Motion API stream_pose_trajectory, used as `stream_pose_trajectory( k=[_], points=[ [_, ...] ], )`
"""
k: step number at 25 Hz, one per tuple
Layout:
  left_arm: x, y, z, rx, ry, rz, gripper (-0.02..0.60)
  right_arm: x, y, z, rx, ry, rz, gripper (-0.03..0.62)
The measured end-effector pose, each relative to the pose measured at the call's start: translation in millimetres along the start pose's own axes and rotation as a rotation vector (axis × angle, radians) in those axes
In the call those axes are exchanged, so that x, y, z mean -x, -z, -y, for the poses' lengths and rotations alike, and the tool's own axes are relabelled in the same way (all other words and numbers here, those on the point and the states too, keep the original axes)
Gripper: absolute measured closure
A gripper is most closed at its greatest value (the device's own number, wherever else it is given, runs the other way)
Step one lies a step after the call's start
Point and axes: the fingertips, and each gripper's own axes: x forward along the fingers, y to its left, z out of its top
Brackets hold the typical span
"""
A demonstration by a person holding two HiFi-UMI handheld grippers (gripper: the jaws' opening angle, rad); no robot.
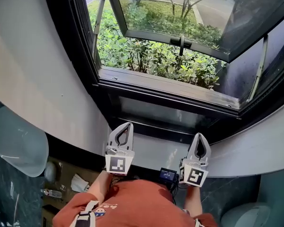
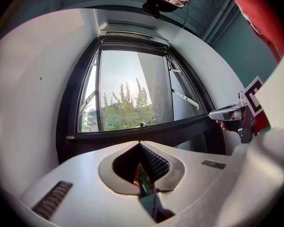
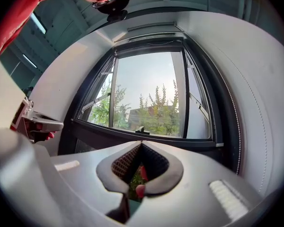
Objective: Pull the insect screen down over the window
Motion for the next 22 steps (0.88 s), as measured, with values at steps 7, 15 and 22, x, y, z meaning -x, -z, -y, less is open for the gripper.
stream_pose_trajectory(
  k=[7,15,22],
  points=[
    [-2.2,-1.9,-3.2,0.010,-0.014,0.008,0.575,-3.3,-5.0,-2.1,0.009,0.000,0.015,0.585],
    [-6.6,-11.3,-9.7,-0.020,-0.030,0.021,0.575,-8.8,-14.1,-1.2,0.013,0.000,0.042,0.583],
    [-9.5,-19.9,-8.9,-0.007,-0.021,0.041,0.575,-13.6,-26.0,2.3,0.029,0.004,0.071,0.583]
  ],
)
